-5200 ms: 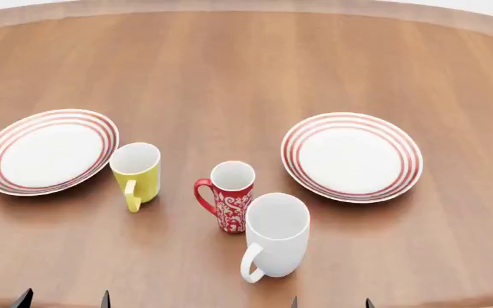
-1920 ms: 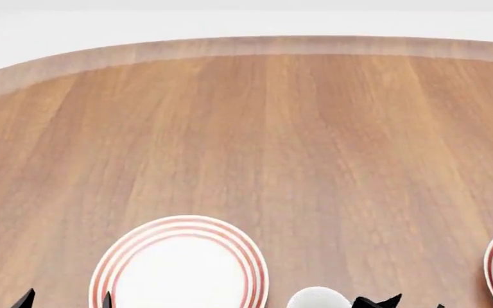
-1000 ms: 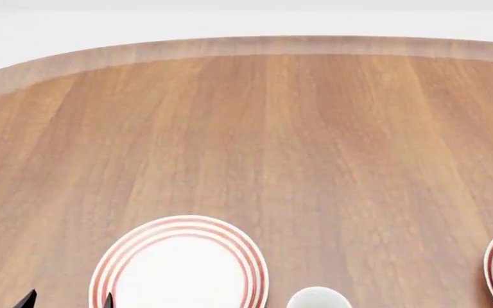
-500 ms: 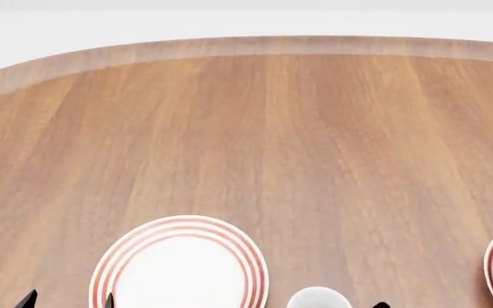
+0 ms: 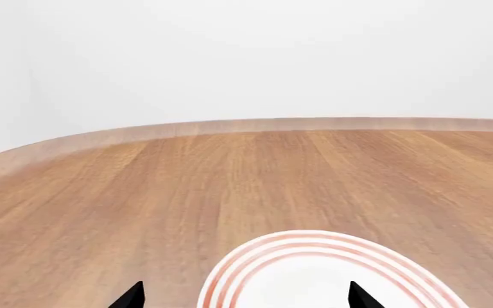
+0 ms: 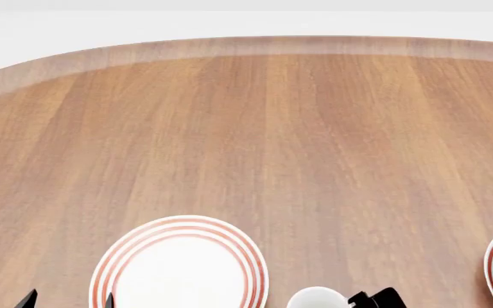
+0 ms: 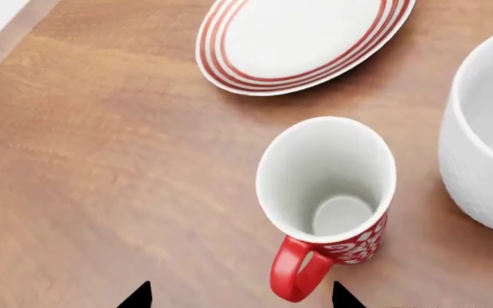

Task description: Put the red mug on the left plate.

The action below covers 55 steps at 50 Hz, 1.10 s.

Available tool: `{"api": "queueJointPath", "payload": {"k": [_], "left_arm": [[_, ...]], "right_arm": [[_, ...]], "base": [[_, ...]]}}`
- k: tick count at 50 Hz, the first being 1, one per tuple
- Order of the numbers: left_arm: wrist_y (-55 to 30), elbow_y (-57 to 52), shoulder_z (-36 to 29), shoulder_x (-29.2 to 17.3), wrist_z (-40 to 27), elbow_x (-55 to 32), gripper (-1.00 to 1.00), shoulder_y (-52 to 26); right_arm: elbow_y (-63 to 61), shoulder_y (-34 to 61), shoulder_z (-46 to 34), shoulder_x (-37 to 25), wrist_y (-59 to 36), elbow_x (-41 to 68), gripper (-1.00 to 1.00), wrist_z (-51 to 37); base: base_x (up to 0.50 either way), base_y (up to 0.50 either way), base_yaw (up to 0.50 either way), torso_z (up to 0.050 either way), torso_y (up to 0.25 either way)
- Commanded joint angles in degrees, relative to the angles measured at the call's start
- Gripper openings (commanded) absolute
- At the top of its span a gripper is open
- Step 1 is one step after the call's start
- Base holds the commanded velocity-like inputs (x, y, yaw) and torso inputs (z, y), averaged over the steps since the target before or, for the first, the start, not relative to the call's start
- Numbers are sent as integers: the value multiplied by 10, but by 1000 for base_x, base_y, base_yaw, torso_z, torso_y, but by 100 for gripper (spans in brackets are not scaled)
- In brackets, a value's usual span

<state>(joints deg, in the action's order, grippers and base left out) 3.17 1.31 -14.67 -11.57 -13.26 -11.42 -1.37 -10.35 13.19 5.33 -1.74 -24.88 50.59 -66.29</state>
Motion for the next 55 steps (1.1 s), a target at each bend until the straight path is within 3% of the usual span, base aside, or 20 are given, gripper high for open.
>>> {"api": "queueJointPath", "payload": {"k": [1, 28, 55], "left_arm": [[3, 0, -4, -2, -2, -1, 100, 1], [5, -2, -13, -8, -6, -5, 100, 0], [7, -2, -18, -14, -12, -9, 100, -1]], "right_arm": [[33, 11, -3, -1, 46, 11, 100, -9], [138, 40, -37, -15, 114, -8, 100, 2], [159, 49, -56, -21, 131, 6, 100, -10]], "base": [[0, 0, 0, 0, 0], [0, 0, 0, 0, 0], [0, 0, 0, 0, 0]]}}
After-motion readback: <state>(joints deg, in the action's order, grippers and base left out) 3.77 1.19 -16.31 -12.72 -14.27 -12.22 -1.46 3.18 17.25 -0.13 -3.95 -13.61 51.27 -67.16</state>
